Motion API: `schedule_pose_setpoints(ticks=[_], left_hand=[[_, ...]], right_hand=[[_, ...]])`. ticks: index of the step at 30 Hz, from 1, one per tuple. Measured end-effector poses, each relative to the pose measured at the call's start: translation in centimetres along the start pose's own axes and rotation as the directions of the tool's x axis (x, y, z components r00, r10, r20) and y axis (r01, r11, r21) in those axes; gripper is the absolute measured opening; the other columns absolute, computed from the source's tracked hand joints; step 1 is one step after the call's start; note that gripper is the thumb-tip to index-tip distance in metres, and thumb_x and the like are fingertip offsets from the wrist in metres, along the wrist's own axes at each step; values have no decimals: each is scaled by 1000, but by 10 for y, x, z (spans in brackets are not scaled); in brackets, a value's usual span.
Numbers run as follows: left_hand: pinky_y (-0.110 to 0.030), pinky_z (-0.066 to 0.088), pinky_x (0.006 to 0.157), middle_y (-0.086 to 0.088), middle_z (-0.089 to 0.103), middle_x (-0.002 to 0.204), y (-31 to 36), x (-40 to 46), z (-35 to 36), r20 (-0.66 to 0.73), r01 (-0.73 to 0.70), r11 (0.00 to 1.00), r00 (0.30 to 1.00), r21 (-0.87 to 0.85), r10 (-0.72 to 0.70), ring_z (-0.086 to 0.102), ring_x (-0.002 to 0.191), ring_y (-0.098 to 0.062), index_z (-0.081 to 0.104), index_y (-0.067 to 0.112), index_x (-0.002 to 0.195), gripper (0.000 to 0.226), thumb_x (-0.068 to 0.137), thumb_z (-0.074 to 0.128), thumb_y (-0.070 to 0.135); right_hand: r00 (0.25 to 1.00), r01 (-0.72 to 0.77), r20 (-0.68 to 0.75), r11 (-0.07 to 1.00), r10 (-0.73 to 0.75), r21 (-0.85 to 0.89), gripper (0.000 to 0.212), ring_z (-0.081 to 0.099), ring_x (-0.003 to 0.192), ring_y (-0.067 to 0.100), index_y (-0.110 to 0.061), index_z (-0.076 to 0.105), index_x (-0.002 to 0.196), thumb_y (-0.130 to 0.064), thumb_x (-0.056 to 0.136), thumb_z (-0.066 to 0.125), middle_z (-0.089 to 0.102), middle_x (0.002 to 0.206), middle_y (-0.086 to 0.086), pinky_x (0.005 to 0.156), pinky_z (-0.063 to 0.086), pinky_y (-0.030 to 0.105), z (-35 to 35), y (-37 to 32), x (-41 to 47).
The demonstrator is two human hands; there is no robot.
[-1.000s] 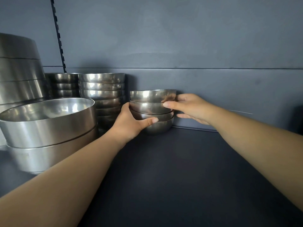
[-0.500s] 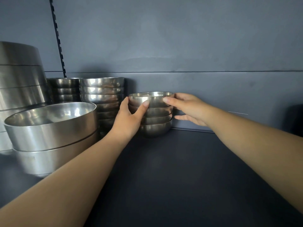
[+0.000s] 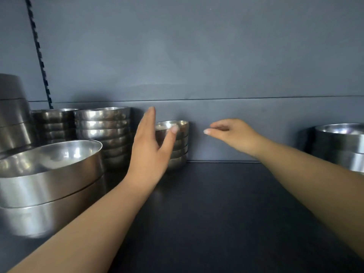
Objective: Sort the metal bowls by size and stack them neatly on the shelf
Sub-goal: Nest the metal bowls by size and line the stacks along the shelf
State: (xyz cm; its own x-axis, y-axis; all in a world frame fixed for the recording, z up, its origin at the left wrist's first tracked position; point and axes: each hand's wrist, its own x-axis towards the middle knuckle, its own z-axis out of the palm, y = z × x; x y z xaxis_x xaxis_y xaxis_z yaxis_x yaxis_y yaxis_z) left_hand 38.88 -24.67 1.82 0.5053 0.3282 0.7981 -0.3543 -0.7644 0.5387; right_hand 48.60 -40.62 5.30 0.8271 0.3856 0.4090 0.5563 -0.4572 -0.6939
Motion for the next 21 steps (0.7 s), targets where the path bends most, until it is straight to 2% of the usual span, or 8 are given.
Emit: schedule_pose_setpoints(ticks=[3,6,9,11,14,16,18,21], left_hand=[[-6,10,102,-7,42,145,20,-12,10,182,-150,987,974,52,138,30,140,-16,40,8,139,63,87,51,43],[-14,16,106,-10,52,137,38,-23,25,425,-303,939,880,162,211,39,135,-21,50,8,133,77,76,38,59],[-25,29,111,-5,53,137,66,-32,48,639,-377,903,751,208,166,43,131,-19,44,17,137,66,84,41,56],[-27,30,109,-3,51,138,87,-39,69,690,-364,907,713,213,124,43,130,-18,42,19,138,55,91,46,47],[-24,29,107,1,48,142,128,-54,111,710,-190,968,704,167,15,42,132,-15,45,19,136,54,90,45,48],[-25,27,108,2,42,146,150,-62,143,727,27,991,677,130,-114,38,135,-16,41,17,138,60,90,42,53],[-29,25,110,-1,38,149,170,-69,176,728,213,971,649,106,-221,35,137,-18,36,13,141,68,89,39,56],[-34,21,113,-3,28,154,187,-74,212,693,456,890,638,13,-337,27,141,-21,25,12,146,76,88,40,59]], right_hand=[[992,38,-105,965,-67,-259,32,60,105,21,-7,69,101,-33,86,60,69,110,8,84,39,24,-40,2,-33],[968,10,-219,886,-126,-463,32,60,104,22,-11,70,99,-37,87,57,69,109,6,85,40,28,-85,14,-71],[908,-60,-390,874,-153,-483,30,59,101,22,-12,70,97,-36,86,57,67,105,6,79,37,24,-132,40,-105],[850,-132,-514,900,-113,-416,29,55,94,21,-11,68,100,-35,86,59,64,99,7,70,29,19,-160,62,-121],[788,-225,-612,956,64,-190,41,55,100,26,-7,59,114,-35,85,61,61,109,14,82,36,27,-193,97,-140],[797,-307,-556,951,237,-34,48,53,109,28,-5,54,119,-38,85,60,58,109,11,84,39,30,-202,117,-144],[820,-355,-452,931,352,82,48,53,97,24,-5,55,110,-44,84,59,56,102,8,74,39,28,-203,140,-144],[834,-349,-355,903,422,252,61,53,109,25,-5,50,124,-47,81,61,57,122,10,83,37,26,-201,163,-134]])
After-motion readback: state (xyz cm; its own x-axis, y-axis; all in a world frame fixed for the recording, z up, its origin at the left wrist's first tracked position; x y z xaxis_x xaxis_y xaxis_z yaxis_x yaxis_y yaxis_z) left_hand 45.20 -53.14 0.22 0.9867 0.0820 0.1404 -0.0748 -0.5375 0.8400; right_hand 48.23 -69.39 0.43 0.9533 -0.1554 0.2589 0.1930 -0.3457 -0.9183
